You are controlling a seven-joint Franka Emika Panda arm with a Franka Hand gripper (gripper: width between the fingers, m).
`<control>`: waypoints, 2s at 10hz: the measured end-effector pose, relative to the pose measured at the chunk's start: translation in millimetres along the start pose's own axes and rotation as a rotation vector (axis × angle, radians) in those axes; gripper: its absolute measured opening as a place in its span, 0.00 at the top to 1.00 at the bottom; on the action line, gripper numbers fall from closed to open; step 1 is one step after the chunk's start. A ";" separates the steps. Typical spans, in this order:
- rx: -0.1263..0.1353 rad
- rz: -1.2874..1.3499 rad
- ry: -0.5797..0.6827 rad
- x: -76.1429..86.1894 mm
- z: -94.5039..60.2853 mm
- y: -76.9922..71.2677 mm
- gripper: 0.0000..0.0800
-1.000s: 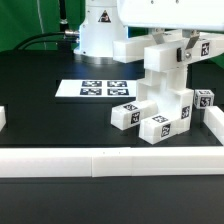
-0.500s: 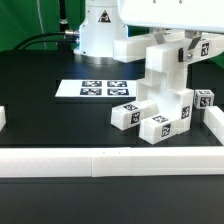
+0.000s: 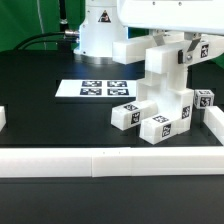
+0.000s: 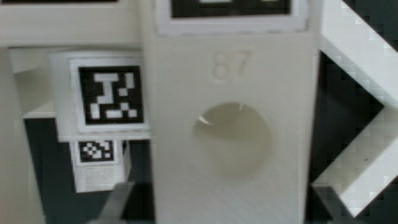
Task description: Assemble chair
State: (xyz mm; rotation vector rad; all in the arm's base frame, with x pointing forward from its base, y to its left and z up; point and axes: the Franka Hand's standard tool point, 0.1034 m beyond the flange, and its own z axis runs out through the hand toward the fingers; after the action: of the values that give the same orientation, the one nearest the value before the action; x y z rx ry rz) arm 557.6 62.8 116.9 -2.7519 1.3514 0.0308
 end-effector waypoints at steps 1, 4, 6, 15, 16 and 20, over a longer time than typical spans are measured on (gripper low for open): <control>-0.008 0.000 -0.005 -3.5 3.6 3.5 0.64; -0.022 0.005 -0.005 -12.8 15.3 5.6 0.64; -0.030 -0.006 -0.003 -10.4 22.3 7.4 0.64; -0.032 -0.065 0.023 4.5 40.2 4.1 0.64; -0.032 -0.073 0.024 5.7 40.0 4.7 0.64; -0.034 -0.122 0.028 15.4 37.5 9.7 0.57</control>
Offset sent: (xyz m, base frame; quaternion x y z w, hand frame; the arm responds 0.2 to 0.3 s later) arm -0.0035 0.0043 -0.0130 -0.0102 0.0212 0.0067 0.9997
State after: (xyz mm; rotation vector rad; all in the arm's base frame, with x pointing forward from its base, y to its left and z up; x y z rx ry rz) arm 559.9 47.6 78.1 -2.8679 1.1981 0.0088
